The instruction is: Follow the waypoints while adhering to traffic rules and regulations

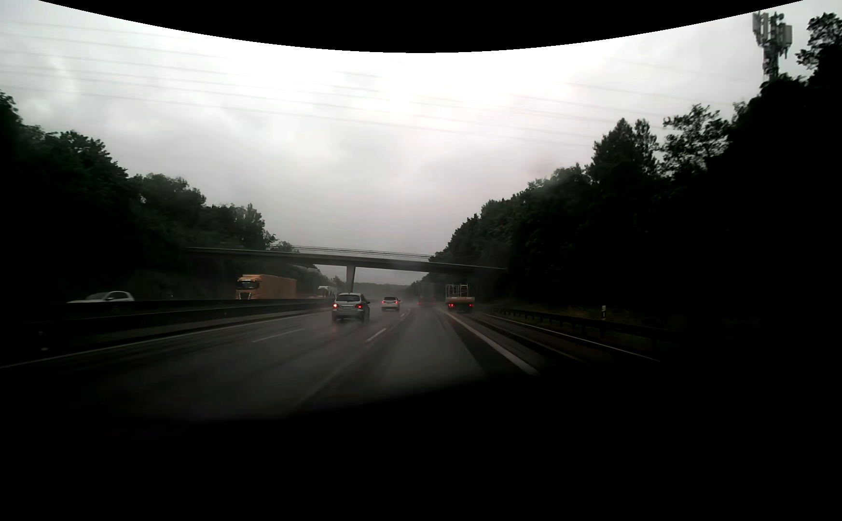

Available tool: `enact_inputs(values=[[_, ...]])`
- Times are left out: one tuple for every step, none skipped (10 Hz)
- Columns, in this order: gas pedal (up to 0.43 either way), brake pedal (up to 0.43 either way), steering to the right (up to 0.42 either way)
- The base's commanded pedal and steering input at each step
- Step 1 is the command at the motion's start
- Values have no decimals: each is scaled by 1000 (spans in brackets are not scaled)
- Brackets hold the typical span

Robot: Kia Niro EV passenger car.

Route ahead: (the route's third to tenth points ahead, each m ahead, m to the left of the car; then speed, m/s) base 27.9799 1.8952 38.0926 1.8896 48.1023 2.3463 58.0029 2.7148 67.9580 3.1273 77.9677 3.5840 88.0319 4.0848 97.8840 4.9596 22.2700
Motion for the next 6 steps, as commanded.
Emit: enact_inputs(values=[[118,0,0],[118,0,0],[118,0,0],[118,0,0],[118,0,0],[118,0,0]])
